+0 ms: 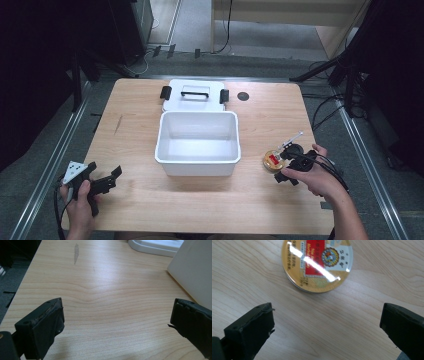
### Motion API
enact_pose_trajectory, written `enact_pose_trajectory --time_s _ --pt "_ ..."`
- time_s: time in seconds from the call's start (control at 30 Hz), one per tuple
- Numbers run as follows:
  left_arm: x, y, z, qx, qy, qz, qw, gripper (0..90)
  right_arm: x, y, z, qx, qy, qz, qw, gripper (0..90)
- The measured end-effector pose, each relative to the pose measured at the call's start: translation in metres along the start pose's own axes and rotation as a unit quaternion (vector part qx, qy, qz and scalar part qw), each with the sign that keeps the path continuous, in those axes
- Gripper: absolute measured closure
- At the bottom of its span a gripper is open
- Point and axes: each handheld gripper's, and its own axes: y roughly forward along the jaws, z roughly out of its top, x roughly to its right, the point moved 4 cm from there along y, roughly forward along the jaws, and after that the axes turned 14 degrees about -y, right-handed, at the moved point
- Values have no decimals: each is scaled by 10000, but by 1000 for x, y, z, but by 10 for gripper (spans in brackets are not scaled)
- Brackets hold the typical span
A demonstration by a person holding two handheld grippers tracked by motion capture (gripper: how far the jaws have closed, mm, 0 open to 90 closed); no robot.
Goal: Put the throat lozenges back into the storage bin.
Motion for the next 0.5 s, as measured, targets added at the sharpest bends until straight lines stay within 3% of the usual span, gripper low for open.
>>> enact_pose_trajectory --time_s 0.17,0.3,0.4,0.5 --pt "0 0 0 -24 -13 -21 10000 0 -1 2 13 -181 -67 171 9997 0" --pt "0 0 0 -29 -32 -47 10000 0 3 4 23 -307 72 267 9991 0" --pt "0 0 0 -32 -37 -54 10000 0 2 4 28 -352 33 249 9991 66" --pt "0 0 0 -35 -39 -58 10000 0 3 5 32 -452 -23 219 9987 76"
